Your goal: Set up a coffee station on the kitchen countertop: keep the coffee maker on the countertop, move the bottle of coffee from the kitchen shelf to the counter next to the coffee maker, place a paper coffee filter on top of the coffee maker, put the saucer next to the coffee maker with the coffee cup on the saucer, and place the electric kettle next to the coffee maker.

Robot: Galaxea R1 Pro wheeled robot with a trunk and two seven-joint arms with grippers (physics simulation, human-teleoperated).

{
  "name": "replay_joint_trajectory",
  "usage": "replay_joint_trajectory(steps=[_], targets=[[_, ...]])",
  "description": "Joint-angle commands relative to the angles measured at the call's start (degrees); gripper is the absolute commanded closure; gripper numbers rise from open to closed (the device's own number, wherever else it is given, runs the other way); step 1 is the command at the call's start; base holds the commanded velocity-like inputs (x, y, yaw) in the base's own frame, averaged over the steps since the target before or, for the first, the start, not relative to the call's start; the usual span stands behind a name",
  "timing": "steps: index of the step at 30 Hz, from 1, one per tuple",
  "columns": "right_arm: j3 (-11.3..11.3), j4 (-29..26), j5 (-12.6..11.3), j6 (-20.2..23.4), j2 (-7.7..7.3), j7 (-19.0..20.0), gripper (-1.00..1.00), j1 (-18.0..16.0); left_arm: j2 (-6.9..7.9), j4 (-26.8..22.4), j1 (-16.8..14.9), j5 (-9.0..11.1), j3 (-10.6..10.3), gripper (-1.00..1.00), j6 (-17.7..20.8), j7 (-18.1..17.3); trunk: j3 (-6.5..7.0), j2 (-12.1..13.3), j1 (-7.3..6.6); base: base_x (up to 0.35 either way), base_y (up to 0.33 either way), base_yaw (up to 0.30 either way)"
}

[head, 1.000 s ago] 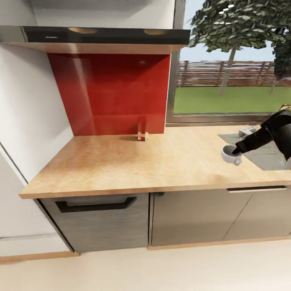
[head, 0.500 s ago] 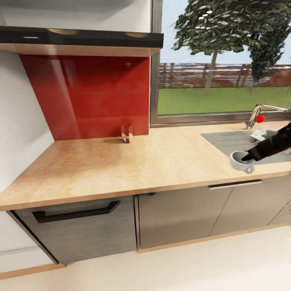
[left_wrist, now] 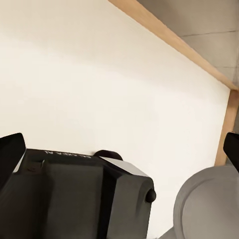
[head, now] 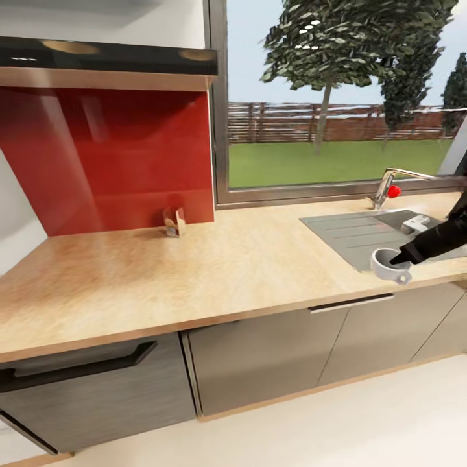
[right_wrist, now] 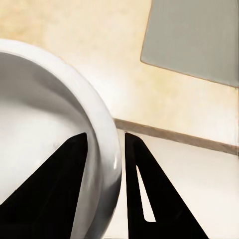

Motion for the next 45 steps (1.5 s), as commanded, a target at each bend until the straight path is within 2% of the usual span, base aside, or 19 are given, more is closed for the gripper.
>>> replay_joint_trajectory(steps=[1, 7, 22, 45], targets=[[0.14, -0.06, 0.53, 0.59, -0.04, 0.52, 1.00, -0.03, 0.01, 0.00, -0.03, 0.58, -0.48, -1.00, 0.29, -0.18, -0.02, -0.03, 0.00, 0.039, -0.049, -0.214], [0.19, -0.06, 0.55, 0.59, -0.05, 0.50, 1.00, 0.09, 0.01, 0.00, -0.03, 0.58, -0.48, -1.00, 0.29, -0.18, 0.17, -0.03, 0.00, 0.093, -0.117, -0.166], [0.19, -0.15, 0.52, 0.76, 0.12, 0.36, 1.00, 0.09, -0.03, -0.01, -0.03, 0.58, -0.48, -1.00, 0.26, -0.18, 0.24, -0.03, 0.00, 0.167, -0.256, -0.018], [0.19, -0.06, 0.52, 0.83, 0.21, 0.27, 1.00, 0.09, -0.03, -0.02, -0.03, 0.58, -0.48, -1.00, 0.21, -0.11, 1.45, -0.03, 0.00, 0.011, -0.308, -0.198]])
